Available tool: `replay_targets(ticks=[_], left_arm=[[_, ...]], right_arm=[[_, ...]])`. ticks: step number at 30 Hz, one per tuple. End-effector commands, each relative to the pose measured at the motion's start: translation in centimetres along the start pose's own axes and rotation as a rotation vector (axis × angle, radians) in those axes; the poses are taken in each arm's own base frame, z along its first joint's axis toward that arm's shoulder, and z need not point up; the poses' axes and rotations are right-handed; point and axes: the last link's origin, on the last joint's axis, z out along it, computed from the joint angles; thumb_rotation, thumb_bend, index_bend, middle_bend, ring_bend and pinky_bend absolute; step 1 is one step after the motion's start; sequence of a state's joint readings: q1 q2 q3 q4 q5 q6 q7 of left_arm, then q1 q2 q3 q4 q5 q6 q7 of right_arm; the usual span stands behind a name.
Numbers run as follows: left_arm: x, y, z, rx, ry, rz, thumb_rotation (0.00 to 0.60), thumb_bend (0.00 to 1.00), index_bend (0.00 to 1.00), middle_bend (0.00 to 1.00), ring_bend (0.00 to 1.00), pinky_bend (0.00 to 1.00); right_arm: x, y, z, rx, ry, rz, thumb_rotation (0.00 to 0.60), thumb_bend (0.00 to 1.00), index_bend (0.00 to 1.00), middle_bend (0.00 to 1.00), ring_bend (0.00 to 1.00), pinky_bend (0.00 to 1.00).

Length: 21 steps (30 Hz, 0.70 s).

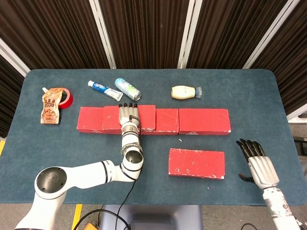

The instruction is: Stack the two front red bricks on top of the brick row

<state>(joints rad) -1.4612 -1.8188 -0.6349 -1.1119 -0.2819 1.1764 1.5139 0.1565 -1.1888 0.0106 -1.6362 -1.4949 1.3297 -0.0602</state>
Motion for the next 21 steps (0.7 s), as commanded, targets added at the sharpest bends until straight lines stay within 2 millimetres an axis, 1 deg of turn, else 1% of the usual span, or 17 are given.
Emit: replay_targets(ticks=[1,11,16,21], left_arm=[[0.0,0.0,0.0,0.001,0.003,-0.004,0.600,0.22,0.00,0.00,0.00,0.08],[0.5,-0.1,-0.7,-0.017,0.017,-0.001,0.600,0.22,0.00,0.00,0.00,0.04],[2.1,0.0,-2.2,-0.053,0.055,-0.027,0.600,0.22,0.00,0.00,0.00,0.03],[3.8,-1.1,-4.2,-0.095,0.144,-0.057,0.600,0.22,0.00,0.00,0.00,0.02]], right_arm=[[0.0,0.0,0.0,0.000,0.002,0.000,0.600,0.00,0.11,0.14,0.04,0.00],[0.1,0.0,0.0,-0.001,0.006,0.002,0.600,0.00,0.11,0.14,0.04,0.00],[0.2,0.0,-0.1,0.000,0.011,0.004,0.600,0.00,0.11,0.14,0.04,0.00],[0.2,0.0,-0.1,-0.001,0.012,0.003,0.600,0.00,0.11,0.14,0.04,0.00]])
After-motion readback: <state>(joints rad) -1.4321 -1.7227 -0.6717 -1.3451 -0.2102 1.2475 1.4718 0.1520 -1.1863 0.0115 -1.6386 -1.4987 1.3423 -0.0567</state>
